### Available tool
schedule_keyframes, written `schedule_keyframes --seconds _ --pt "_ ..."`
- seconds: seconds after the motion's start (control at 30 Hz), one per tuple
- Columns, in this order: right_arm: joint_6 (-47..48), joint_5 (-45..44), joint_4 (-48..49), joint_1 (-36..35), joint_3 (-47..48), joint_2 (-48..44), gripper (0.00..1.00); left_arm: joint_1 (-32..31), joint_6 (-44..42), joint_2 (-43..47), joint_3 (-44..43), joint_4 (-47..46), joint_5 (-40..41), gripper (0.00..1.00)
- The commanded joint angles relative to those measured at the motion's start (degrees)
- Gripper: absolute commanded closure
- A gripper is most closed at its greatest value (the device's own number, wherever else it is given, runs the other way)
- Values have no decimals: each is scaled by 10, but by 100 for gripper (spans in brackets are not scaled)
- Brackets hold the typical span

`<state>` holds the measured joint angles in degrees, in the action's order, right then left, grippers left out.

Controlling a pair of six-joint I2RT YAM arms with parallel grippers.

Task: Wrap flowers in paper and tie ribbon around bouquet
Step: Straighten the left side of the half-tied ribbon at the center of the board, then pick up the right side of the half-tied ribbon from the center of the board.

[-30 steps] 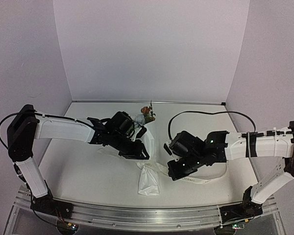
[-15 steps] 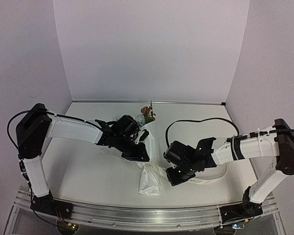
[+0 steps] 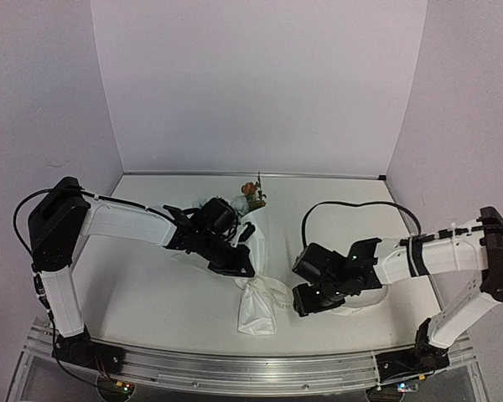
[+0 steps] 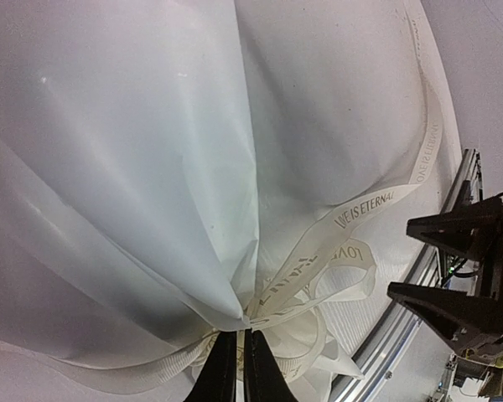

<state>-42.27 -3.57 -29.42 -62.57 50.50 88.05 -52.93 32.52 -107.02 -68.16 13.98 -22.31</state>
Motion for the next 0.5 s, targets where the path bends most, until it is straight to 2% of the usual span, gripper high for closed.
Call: schedule_keyframes --seconds 0.0,0.27,0.37,0.47 --pt "-64 -92 -29 16 -45 -86 37 -1 -15 1 -3 -14 -2 94" --pt "-195 -183 -134 66 -136 -208 30 -1 -18 5 -5 -13 -3 94" --pt "-250 -204 -181 88 -164 -250 21 -1 -17 6 -7 -14 -6 94" --pt "-275 -197 -193 127 -193 -274 18 -1 -16 6 -8 -14 -8 94"
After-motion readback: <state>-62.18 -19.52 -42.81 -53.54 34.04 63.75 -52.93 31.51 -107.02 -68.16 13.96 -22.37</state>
